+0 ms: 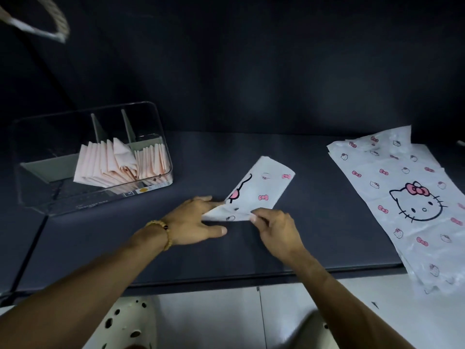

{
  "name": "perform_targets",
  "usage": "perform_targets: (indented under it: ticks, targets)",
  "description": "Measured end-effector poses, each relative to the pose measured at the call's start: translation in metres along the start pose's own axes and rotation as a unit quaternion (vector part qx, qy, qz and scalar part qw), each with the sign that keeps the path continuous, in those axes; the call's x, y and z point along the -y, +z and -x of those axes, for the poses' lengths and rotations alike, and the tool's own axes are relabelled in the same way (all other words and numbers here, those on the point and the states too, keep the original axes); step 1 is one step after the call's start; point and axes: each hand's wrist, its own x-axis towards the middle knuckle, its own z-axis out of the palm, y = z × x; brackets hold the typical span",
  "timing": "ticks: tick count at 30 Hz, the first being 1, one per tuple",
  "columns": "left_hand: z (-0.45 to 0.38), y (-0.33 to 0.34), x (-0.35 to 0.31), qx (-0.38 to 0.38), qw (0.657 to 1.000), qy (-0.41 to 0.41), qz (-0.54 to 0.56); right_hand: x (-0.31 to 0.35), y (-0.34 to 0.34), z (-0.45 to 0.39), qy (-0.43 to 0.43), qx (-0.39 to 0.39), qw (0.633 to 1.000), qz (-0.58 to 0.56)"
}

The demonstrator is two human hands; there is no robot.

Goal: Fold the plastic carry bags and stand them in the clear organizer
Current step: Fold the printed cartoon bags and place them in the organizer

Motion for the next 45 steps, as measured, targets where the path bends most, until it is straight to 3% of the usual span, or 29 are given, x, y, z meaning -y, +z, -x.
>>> perform_targets:
  ticks: [3,6,10,13,17,24,26,28,31,33,36,40,45]
  targets:
    - [0.000,0.008,-0.009,-0.028,0.981,0.017,0.190,-0.013,-0.013,0.001,0.106,0.096,0.966,-0.216]
    - [-0.006,0.020,-0.022,-0.048,0.970,0.006,0.237,-0.017,-0.015,-0.002,0.147,0.104,0.949,-0.257]
    - [-0.019,0.029,-0.022,-0.046,0.996,-0.019,0.077,-0.016,-0.013,-0.009,0.183,0.044,0.956,-0.226]
    - [-0.030,0.034,-0.023,-0.074,0.993,-0.059,0.073,-0.016,-0.009,-0.013,0.198,0.009,0.960,-0.197]
    - [-0.042,0.042,-0.026,-0.110,0.987,-0.117,0.009,-0.013,-0.005,-0.020,0.177,-0.040,0.981,-0.065]
    - [-0.039,0.046,-0.026,-0.194,0.961,-0.156,-0.118,-0.015,-0.003,-0.040,0.164,-0.004,0.983,0.081]
    - [-0.035,0.045,-0.020,-0.254,0.946,-0.127,-0.155,-0.015,-0.002,-0.045,0.162,0.000,0.981,0.108]
    - [-0.037,0.045,-0.011,-0.265,0.946,-0.042,-0.180,-0.016,0.000,-0.047,0.152,-0.006,0.978,0.143]
    - [-0.040,0.045,-0.002,-0.146,0.959,0.076,-0.232,-0.014,0.001,-0.047,0.097,-0.044,0.976,0.190]
    - [-0.036,0.048,0.001,-0.111,0.949,0.084,-0.283,-0.015,-0.001,-0.041,0.055,-0.112,0.980,0.156]
    - [-0.024,0.053,-0.001,-0.173,0.927,0.058,-0.328,-0.021,0.001,-0.016,0.029,-0.205,0.968,0.142]
    - [-0.014,0.062,-0.005,-0.231,0.903,0.049,-0.358,-0.035,0.022,0.025,0.016,-0.024,0.975,0.220]
    - [-0.014,0.058,-0.015,-0.234,0.885,0.093,-0.392,-0.047,0.023,0.024,-0.003,0.020,0.961,0.275]
